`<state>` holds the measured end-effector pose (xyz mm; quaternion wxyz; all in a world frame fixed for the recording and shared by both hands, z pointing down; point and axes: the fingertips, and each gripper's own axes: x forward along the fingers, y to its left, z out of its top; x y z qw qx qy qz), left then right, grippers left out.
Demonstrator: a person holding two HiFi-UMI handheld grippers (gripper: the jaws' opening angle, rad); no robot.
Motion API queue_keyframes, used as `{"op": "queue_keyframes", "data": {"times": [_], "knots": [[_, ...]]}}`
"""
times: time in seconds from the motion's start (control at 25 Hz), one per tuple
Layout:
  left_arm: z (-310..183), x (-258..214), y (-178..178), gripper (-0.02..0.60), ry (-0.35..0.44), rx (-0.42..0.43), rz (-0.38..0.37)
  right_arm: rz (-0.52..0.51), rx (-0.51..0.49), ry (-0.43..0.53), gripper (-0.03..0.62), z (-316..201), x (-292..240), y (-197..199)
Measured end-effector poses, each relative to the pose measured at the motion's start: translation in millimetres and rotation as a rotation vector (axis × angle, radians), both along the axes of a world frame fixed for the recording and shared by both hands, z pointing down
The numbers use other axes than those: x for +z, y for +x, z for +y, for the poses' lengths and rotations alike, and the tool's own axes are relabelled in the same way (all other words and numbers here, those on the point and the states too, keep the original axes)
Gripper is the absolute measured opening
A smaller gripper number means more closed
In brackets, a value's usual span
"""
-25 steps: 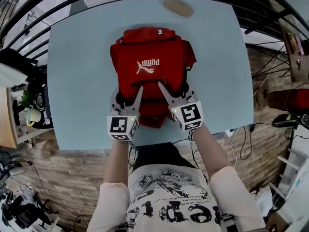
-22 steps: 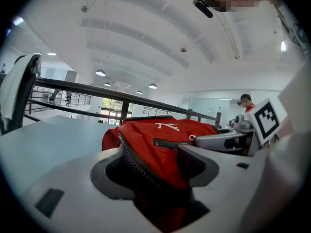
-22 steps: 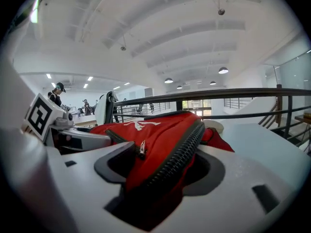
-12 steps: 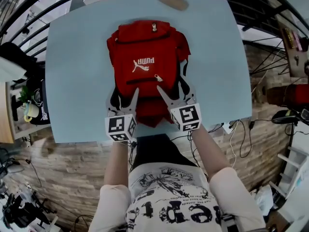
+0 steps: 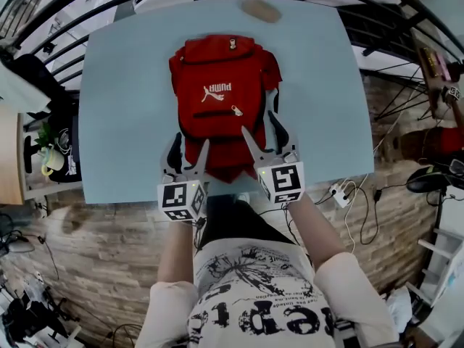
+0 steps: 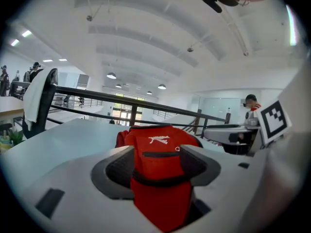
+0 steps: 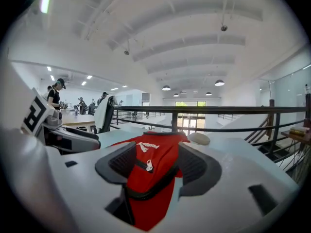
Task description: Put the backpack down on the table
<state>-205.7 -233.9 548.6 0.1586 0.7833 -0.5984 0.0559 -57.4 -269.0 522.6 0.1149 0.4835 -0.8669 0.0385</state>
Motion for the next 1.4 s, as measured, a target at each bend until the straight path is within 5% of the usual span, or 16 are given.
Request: {"op": "queue_keyframes", "data": {"times": [0.16, 0.32, 0.84, 1.4], "knots": [[14, -46, 3, 0.113, 0.078, 0.027, -0.004, -0.021, 0.026, 0.060, 0.131, 15, -44, 3], [27, -87, 16, 0.047, 0.153, 0.065, -0.091, -0.035, 0.033, 0.134, -0.006, 30, -84, 7], [70, -208, 44, 0.021, 0.392, 0.170, -0.162, -0.077, -0.066, 0.211, -0.008, 77, -164, -2], [76, -224, 45, 0.018, 0.425, 0.177, -0.205, -0.076, -0.108, 0.310, -0.009, 93, -197, -5]]}}
